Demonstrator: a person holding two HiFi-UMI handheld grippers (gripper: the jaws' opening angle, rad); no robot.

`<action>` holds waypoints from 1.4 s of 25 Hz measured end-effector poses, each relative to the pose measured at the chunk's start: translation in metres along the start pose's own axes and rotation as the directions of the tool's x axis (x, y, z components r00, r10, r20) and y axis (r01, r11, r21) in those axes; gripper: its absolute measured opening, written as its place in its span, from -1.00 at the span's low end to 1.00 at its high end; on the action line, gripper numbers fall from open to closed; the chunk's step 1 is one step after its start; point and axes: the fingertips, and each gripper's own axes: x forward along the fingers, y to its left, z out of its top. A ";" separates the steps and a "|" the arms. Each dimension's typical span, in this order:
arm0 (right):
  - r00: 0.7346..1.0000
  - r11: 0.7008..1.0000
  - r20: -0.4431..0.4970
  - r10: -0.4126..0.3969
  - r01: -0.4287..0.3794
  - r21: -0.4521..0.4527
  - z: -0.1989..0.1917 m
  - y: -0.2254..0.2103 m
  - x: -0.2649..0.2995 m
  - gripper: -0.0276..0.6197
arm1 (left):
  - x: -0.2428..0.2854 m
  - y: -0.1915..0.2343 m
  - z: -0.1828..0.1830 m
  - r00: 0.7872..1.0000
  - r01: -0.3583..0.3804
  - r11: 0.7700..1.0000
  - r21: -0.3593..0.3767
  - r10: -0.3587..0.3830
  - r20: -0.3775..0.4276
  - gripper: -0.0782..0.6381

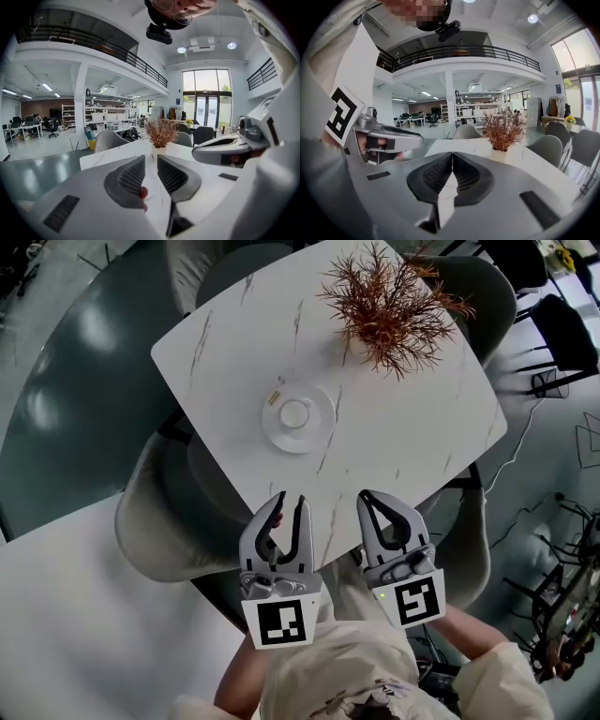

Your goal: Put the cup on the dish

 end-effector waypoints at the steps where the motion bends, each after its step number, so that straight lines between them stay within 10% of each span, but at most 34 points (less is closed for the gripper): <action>1: 1.000 1.000 0.005 0.001 -0.001 -0.002 0.004 -0.001 -0.003 -0.90 | -0.003 -0.001 0.005 1.000 -0.006 1.000 0.003 0.006 0.005 -0.55; 35: 0.991 0.988 0.028 0.134 -0.131 -0.086 0.087 0.042 -0.108 -0.90 | -0.115 -0.061 0.098 0.998 0.029 1.000 0.000 -0.029 0.064 -0.76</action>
